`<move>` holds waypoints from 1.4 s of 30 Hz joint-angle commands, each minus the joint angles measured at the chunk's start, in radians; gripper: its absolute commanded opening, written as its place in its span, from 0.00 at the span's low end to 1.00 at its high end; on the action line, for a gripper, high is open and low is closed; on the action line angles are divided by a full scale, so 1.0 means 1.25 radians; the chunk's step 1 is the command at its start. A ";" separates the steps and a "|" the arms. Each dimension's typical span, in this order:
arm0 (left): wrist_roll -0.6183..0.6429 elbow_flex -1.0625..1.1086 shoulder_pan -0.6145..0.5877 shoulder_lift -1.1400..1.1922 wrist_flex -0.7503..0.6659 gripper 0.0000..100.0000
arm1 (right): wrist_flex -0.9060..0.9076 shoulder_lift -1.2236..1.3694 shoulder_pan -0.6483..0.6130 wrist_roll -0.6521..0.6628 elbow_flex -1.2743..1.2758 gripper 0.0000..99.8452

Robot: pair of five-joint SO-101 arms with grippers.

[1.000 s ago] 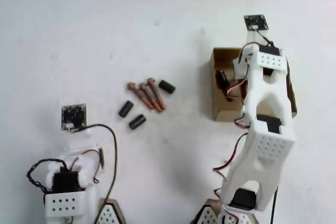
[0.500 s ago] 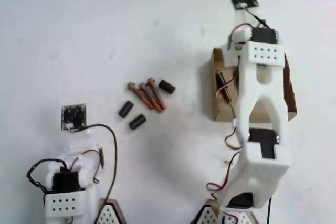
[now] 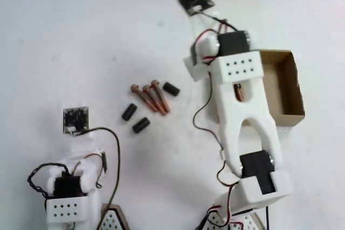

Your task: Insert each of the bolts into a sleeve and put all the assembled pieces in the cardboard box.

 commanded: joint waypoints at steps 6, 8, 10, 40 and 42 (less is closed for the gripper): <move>-0.007 -0.018 -0.010 -0.007 0.007 0.02 | -0.141 -0.040 -0.047 0.010 0.172 0.18; -0.007 -0.018 -0.010 -0.007 0.007 0.02 | -0.193 -0.040 -0.056 0.014 0.206 0.18; -0.007 -0.018 -0.010 -0.007 0.007 0.02 | -0.218 -0.040 -0.072 0.056 0.226 0.18; -0.007 -0.018 -0.012 -0.007 0.007 0.02 | -0.295 0.320 -0.145 0.271 0.068 0.18; -0.007 -0.018 -0.012 -0.007 0.007 0.02 | -0.295 0.334 -0.144 0.275 0.056 0.18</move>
